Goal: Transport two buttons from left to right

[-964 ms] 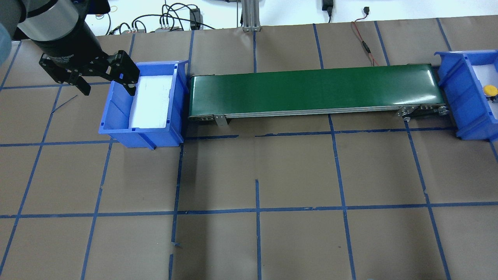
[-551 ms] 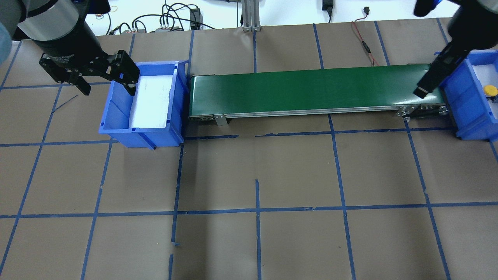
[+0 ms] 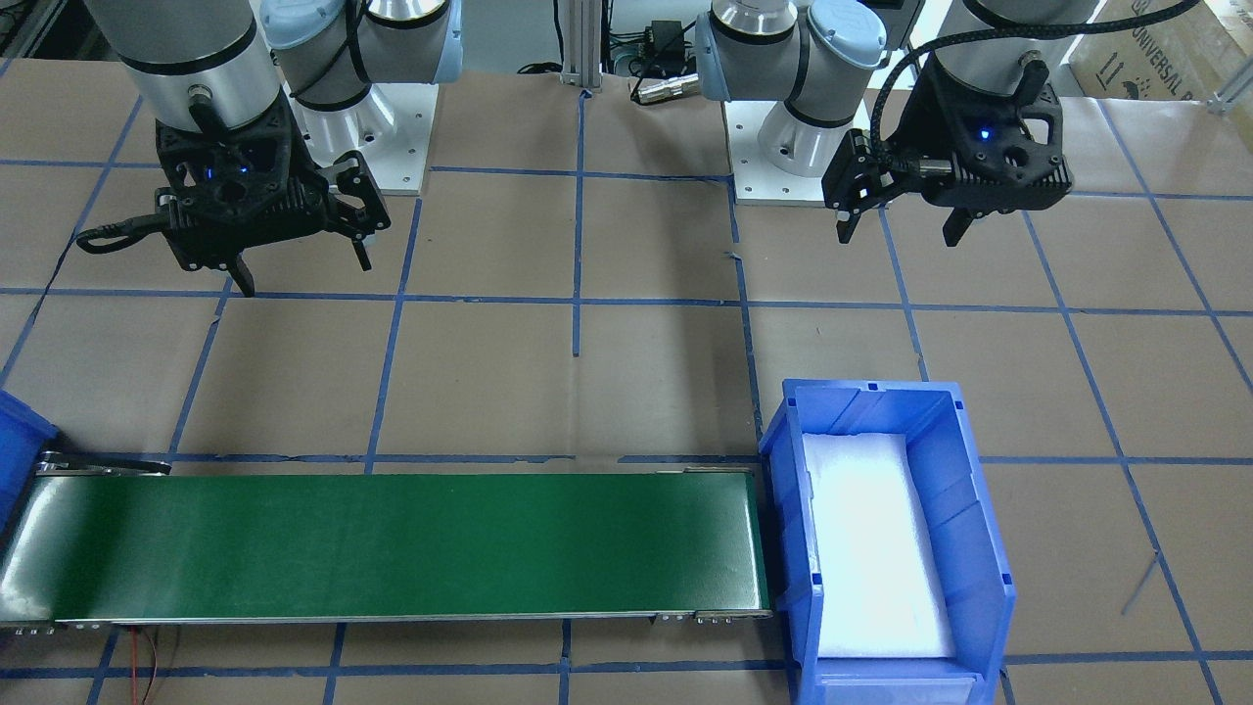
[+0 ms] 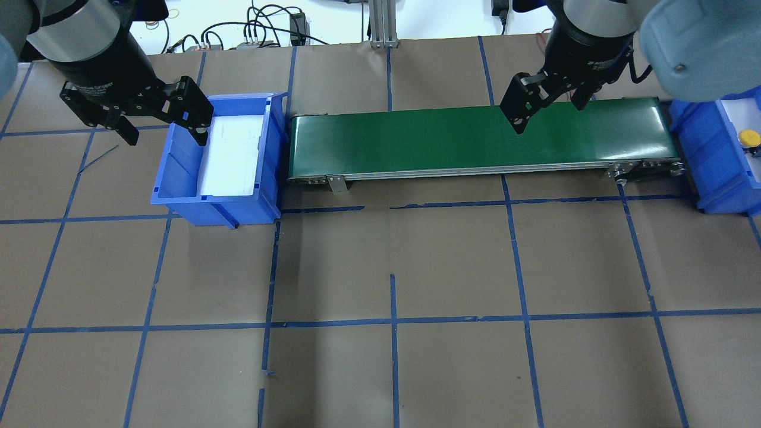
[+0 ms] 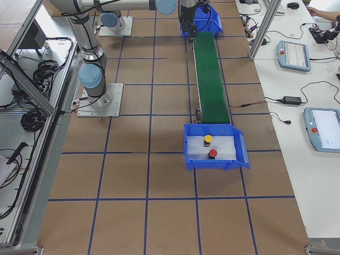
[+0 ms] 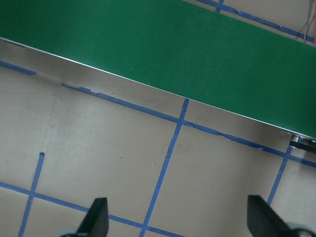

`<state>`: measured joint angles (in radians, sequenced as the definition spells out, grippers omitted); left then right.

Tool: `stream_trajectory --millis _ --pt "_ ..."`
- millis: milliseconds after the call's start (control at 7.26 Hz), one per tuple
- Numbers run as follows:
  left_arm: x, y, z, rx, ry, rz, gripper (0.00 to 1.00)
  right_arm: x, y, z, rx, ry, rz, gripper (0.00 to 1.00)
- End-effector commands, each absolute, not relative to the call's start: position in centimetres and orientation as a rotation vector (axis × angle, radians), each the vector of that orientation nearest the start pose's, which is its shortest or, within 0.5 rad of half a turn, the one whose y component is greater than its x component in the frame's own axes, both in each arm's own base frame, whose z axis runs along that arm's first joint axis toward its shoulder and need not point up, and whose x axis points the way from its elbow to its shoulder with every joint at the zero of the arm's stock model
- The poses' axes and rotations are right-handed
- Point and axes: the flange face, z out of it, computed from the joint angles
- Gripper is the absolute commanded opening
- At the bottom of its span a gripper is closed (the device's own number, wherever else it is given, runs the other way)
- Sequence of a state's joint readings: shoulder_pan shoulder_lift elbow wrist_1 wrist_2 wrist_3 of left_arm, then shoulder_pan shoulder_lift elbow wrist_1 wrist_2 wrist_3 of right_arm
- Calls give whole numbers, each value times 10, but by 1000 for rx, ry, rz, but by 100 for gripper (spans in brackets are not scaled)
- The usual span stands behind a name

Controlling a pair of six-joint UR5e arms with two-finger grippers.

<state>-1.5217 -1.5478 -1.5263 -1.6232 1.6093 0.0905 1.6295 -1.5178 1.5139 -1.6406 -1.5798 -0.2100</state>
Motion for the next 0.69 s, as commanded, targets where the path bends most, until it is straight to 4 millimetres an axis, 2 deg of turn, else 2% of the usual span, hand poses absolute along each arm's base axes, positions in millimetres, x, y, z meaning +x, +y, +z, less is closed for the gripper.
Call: stream_trajectory --millis 0,138,551 --pt "-106 -488 516 64 3102 -17 100 161 -519 513 -59 3141 -162 100" --pt "-106 -489 516 64 3102 -20 100 161 -520 519 34 3138 -176 100" --pt "-106 -488 515 64 3102 -15 100 148 -521 519 82 3139 -140 100"
